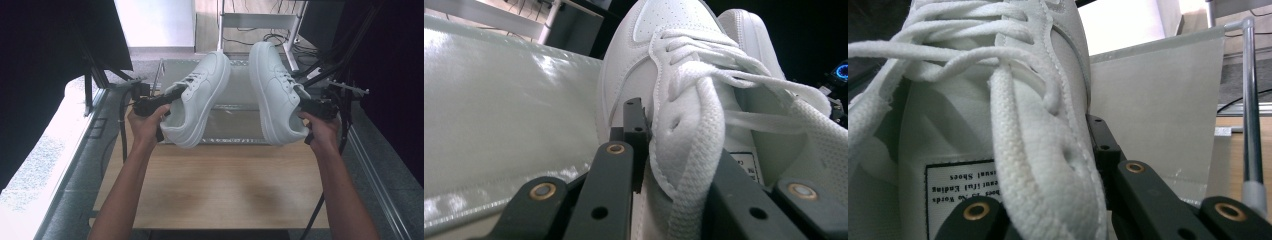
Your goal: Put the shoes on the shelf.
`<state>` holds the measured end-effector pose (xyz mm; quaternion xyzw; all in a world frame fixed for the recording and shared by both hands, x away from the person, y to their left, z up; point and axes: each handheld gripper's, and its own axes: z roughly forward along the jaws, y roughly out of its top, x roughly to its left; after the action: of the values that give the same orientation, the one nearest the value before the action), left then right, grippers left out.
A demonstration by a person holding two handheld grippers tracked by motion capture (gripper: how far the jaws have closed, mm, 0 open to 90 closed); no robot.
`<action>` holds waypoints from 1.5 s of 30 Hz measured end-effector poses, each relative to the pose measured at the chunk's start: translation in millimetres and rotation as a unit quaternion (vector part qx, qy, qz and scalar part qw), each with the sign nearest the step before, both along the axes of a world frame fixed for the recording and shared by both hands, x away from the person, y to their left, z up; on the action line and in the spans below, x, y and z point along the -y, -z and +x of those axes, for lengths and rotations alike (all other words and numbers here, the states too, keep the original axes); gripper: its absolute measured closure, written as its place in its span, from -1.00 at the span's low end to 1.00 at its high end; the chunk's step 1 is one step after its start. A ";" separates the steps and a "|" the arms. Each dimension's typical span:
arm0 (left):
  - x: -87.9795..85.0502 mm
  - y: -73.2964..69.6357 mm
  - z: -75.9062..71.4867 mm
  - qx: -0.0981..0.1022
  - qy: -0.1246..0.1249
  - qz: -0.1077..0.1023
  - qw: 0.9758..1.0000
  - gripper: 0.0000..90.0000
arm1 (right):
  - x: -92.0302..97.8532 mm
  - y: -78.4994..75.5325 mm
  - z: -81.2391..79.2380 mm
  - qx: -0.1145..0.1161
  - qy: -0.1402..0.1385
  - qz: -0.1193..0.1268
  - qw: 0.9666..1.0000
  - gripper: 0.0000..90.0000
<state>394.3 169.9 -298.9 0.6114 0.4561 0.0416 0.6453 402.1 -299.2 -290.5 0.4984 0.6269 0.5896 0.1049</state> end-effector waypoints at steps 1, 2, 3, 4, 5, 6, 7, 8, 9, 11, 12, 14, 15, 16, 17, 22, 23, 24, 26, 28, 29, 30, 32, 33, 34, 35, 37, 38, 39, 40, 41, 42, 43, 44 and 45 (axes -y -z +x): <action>0.1 -1.2 1.4 0.000 0.000 0.000 1.000 0.86 | -1.4 -2.1 2.4 0.000 0.004 -0.002 1.000 0.92; 0.3 -2.8 3.2 0.001 -0.001 -0.002 1.000 0.86 | -2.2 -3.4 3.8 -0.001 0.006 -0.002 1.000 0.92; 0.4 -4.5 4.8 0.001 -0.002 -0.003 1.000 0.86 | -3.1 -4.7 5.9 -0.001 0.007 -0.004 1.000 0.92; 0.6 -6.2 6.4 0.002 -0.004 -0.002 1.000 0.86 | -4.3 -5.9 7.9 -0.002 0.008 -0.004 1.000 0.92; 1.0 -8.1 8.1 0.003 -0.005 -0.001 1.000 0.86 | -5.6 -7.4 9.8 -0.004 0.010 -0.004 1.000 0.92; 1.6 -10.5 10.1 0.004 -0.006 0.001 1.000 0.86 | -6.8 -8.7 11.6 -0.004 0.011 -0.006 1.000 0.92; 2.2 -11.9 11.3 0.004 -0.007 0.002 1.000 0.86 | -8.3 -10.5 14.0 -0.002 0.012 -0.009 1.000 0.92; 2.8 -13.6 13.0 0.005 -0.009 0.005 1.000 0.86 | -9.4 -11.5 15.4 -0.003 0.013 -0.010 1.000 0.92; 3.6 -15.3 14.8 0.005 -0.011 0.007 1.000 0.86 | -10.5 -13.2 17.3 -0.005 0.013 -0.012 1.000 0.92; 4.2 -18.7 18.8 0.005 -0.014 0.013 1.000 0.86 | -12.6 -16.2 21.7 -0.006 0.016 -0.014 1.000 0.92; 4.1 -20.3 20.5 0.005 -0.015 0.014 1.000 0.86 | -13.7 -18.2 23.6 -0.008 0.019 -0.014 1.000 0.92; 4.3 -23.1 23.4 0.005 -0.018 0.015 1.000 0.86 | -15.0 -21.3 27.8 -0.009 0.024 -0.015 1.000 0.92; 4.3 -24.4 24.8 0.003 -0.018 0.016 1.000 0.86 | -15.7 -22.7 29.9 -0.011 0.026 -0.012 1.000 0.92; 4.7 -25.4 26.1 0.002 -0.019 0.015 1.000 0.86 | -16.3 -24.0 32.1 -0.012 0.029 -0.011 0.999 0.92; 4.8 -26.3 27.5 0.002 -0.019 0.017 1.000 0.86 | -16.8 -25.4 34.0 -0.014 0.031 -0.010 0.999 0.92; 6.6 -30.1 34.2 -0.003 -0.027 0.018 0.999 0.86 | -21.6 -31.7 41.8 -0.013 0.038 -0.015 0.999 0.92; 7.2 -30.8 35.5 -0.004 -0.028 0.016 0.999 0.86 | -22.7 -32.8 42.9 -0.014 0.038 -0.014 0.999 0.92; 7.7 -31.3 37.0 -0.006 -0.029 0.016 0.999 0.86 | -23.6 -33.2 44.4 -0.014 0.038 -0.016 0.999 0.92; 8.9 -31.8 40.4 -0.008 -0.029 0.017 0.999 0.86 | -26.2 -33.5 47.6 -0.017 0.040 -0.015 0.999 0.92; 9.4 -31.7 44.3 -0.010 -0.033 0.017 0.999 0.86 | -29.9 -32.3 51.8 -0.022 0.044 -0.014 0.999 0.92; 10.1 -31.5 46.4 -0.013 -0.036 0.016 0.999 0.86 | -31.7 -31.5 53.9 -0.024 0.045 -0.017 0.999 0.92; 10.6 -31.6 48.6 -0.016 -0.039 0.018 0.999 0.86 | -33.8 -31.3 56.0 -0.027 0.046 -0.017 0.998 0.92; 12.1 -33.0 52.6 -0.019 -0.046 0.025 0.998 0.86 | -37.0 -31.0 60.4 -0.029 0.048 -0.027 0.998 0.92; 13.2 -34.1 54.5 -0.019 -0.050 0.030 0.998 0.86 | -38.6 -31.1 62.7 -0.031 0.050 -0.031 0.998 0.92; 14.2 -35.1 56.7 -0.020 -0.053 0.034 0.998 0.86 | -40.2 -31.1 64.6 -0.034 0.051 -0.032 0.998 0.92; 15.0 -35.9 59.2 -0.020 -0.055 0.037 0.998 0.86 | -41.5 -30.9 66.9 -0.035 0.051 -0.036 0.997 0.92; 17.1 -36.7 64.1 -0.022 -0.063 0.040 0.997 0.86 | -44.3 -30.7 71.6 -0.038 0.052 -0.039 0.997 0.92; 18.3 -36.9 66.5 -0.023 -0.068 0.040 0.997 0.86 | -46.1 -30.8 73.8 -0.040 0.053 -0.042 0.997 0.92; 19.1 -37.0 68.7 -0.025 -0.071 0.043 0.996 0.86 | -47.8 -30.9 76.1 -0.042 0.054 -0.045 0.997 0.92; 20.0 -36.9 70.5 -0.026 -0.074 0.045 0.996 0.86 | -49.6 -31.1 78.4 -0.044 0.054 -0.046 0.997 0.92; 20.9 -36.7 72.1 -0.027 -0.077 0.046 0.996 0.86 | -51.2 -31.2 80.3 -0.046 0.054 -0.048 0.996 0.92; 21.3 -36.5 73.3 -0.028 -0.079 0.049 0.995 0.86 | -52.8 -31.4 81.9 -0.046 0.055 -0.049 0.996 0.92; 21.6 -36.4 74.3 -0.029 -0.080 0.051 0.995 0.86 | -54.1 -31.8 83.3 -0.047 0.054 -0.050 0.996 0.92; 21.8 -36.0 75.3 -0.030 -0.082 0.053 0.995 0.86 | -55.1 -32.1 84.2 -0.047 0.054 -0.050 0.996 0.92; 22.0 -35.8 76.2 -0.030 -0.082 0.055 0.995 0.86 | -55.8 -32.1 85.2 -0.046 0.054 -0.051 0.996 0.92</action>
<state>470.5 148.0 -263.1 0.6074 0.5213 0.1011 0.5909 487.3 -243.4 -258.4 0.5521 0.6325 0.5269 0.1324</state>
